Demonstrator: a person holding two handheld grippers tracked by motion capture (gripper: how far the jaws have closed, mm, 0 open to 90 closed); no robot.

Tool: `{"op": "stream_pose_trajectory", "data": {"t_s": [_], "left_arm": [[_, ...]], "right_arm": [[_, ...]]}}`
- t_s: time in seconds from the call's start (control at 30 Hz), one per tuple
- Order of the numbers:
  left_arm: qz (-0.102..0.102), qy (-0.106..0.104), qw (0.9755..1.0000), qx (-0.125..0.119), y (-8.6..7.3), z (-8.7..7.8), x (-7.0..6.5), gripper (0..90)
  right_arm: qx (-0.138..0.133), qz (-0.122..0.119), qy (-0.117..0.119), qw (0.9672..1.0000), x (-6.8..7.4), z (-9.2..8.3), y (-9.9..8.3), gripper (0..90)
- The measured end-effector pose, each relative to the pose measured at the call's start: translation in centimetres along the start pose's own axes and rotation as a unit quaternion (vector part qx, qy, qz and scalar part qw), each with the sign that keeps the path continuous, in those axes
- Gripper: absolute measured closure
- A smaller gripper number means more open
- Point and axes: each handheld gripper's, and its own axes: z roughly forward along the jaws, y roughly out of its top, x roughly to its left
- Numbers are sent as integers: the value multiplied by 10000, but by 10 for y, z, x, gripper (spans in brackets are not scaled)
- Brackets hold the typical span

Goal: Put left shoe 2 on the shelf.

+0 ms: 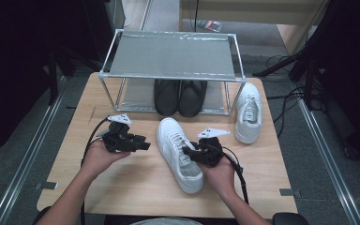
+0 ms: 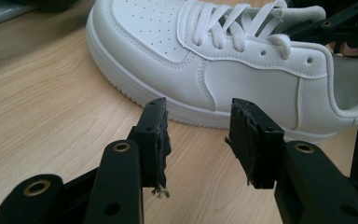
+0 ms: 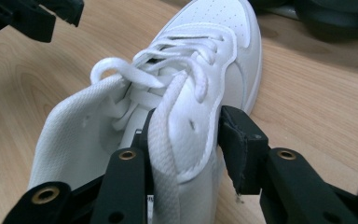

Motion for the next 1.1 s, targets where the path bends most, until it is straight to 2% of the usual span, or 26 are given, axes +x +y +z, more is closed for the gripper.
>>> {"op": "stream_pose_trajectory", "data": {"t_s": [0.1, 0.2, 0.3, 0.53, 0.6, 0.7, 0.73, 0.87, 0.9, 0.93, 1.0, 1.03, 1.1], "left_arm": [[-5, 44, 10000, -19, -2, -2, 1, 561], [-52, 56, 9999, -75, -4, -5, 2, 542], [-113, 33, 9999, -94, -4, -6, 2, 538], [-193, 81, 9996, -190, -4, -9, 5, 497], [-292, 119, 9993, -224, -3, -11, 6, 475], [-326, 84, 9991, -253, -3, -13, 7, 466], [-339, 92, 9990, -278, -3, -14, 8, 462], [-351, 90, 9988, -339, -6, -20, 13, 437], [-351, 90, 9988, -339, -6, -20, 13, 432], [-346, 105, 9987, -361, -6, -22, 16, 424], [-379, 84, 9985, -393, -7, -24, 20, 416], [-406, 54, 9983, -424, -9, -26, 23, 415], [-386, 44, 9984, -413, -10, -26, 25, 409]], "right_arm": [[-12, 1, -15, 10000, -1, 1, 1, 683], [-50, -8, -167, 9998, -2, 1, 3, 781], [-51, 70, -183, 9998, -4, 2, 5, 806], [15, 178, -33, 9998, -11, 1, 9, 834], [72, 176, 128, 9997, -16, -2, 14, 841], [107, 46, 159, 9998, -16, -4, 17, 842], [130, -132, 234, 9996, -18, -6, 21, 843], [174, -303, 550, 9979, -24, -13, 32, 843], [174, -303, 550, 9979, -24, -13, 32, 843], [224, -380, 729, 9964, -27, -17, 38, 844], [228, -472, 769, 9957, -29, -18, 40, 844], [234, -767, 932, 9924, -32, -23, 45, 843], [244, -983, 1080, 9890, -34, -27, 50, 842]]}}
